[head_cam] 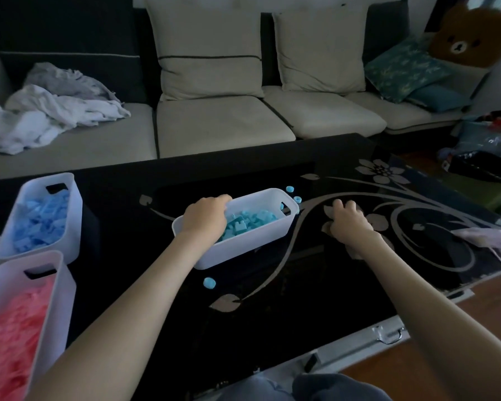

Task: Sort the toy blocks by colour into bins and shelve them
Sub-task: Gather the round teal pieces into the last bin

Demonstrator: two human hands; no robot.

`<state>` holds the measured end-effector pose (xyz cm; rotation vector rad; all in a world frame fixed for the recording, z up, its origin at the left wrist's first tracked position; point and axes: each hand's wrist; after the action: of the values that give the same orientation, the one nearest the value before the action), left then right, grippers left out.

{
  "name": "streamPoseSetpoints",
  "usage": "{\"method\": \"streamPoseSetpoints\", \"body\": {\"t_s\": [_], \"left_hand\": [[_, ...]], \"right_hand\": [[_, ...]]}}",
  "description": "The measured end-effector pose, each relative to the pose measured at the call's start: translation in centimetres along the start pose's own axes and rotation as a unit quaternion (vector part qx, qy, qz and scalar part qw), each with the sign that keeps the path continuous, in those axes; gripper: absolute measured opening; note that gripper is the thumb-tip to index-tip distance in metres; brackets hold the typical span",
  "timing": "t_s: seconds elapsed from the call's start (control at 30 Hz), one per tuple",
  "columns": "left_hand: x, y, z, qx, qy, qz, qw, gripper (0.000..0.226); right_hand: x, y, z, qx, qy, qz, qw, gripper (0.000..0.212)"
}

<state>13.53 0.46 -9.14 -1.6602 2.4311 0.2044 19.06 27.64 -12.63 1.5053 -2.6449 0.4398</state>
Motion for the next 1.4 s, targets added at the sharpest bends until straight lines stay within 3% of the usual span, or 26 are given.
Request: {"method": "streamPoseSetpoints", "body": {"t_s": [0.1,0.23,0.3,0.43,0.53,0.63,0.7,0.77,0.97,1.03,1.4], "left_hand": [[0.3,0.0,0.0,-0.006,-0.002,-0.002,1.000,0.038],[1.4,0.4,0.0,0.015,-0.030,-0.002,0.999,0.038],[2.1,0.3,-0.3,0.030,-0.019,-0.005,0.999,0.034],[3.4,-1.2,-1.4,0.029,-0.002,-0.016,0.999,0.028],[5.3,-3.1,-2.2,0.020,-0.026,-0.022,0.999,0.030],[6.9,-4.7,-3.5,0.016,-0.069,-0.037,0.997,0.035],[7.7,-5.7,-4.1,0.028,-0.060,-0.050,0.997,0.036],[8.5,-6.6,-4.6,0.041,-0.051,-0.056,0.996,0.035],[10.2,-8.9,-5.2,0.094,-0.063,-0.072,0.991,0.044],[10.3,-9.2,-5.2,0.094,-0.066,-0.071,0.991,0.045],[11.1,-9.0,-4.9,0.051,-0.033,-0.133,0.989,0.042]], "right_hand": [[1.2,0.2,-0.3,0.004,0.066,-0.041,0.997,0.034],[5.1,-2.2,-1.9,-0.151,0.185,-0.182,0.954,0.018],[7.8,-4.0,-2.5,-0.182,0.200,-0.259,0.927,0.018],[12.1,-7.3,-1.4,-0.135,0.088,-0.354,0.921,0.031],[14.6,-11.4,-0.4,-0.141,0.088,-0.458,0.873,0.029],[16.1,-15.0,1.2,0.019,0.073,-0.557,0.827,0.027],[16.8,-16.0,2.7,0.105,-0.017,-0.570,0.815,0.033],[17.1,-16.0,4.0,0.135,-0.082,-0.558,0.814,0.035],[17.7,-15.6,6.0,0.088,-0.176,-0.582,0.789,0.022],[17.7,-15.1,6.7,0.082,-0.174,-0.580,0.792,0.018],[14.3,-12.1,5.6,0.109,-0.037,-0.469,0.876,0.013]]}}
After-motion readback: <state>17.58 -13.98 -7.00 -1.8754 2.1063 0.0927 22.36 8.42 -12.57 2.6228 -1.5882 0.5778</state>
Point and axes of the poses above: each hand's wrist, its own y-axis towards the middle knuckle, its own z-axis out of the palm, x = y × z, and after that the axes turned 6 degrees about x, right-handed
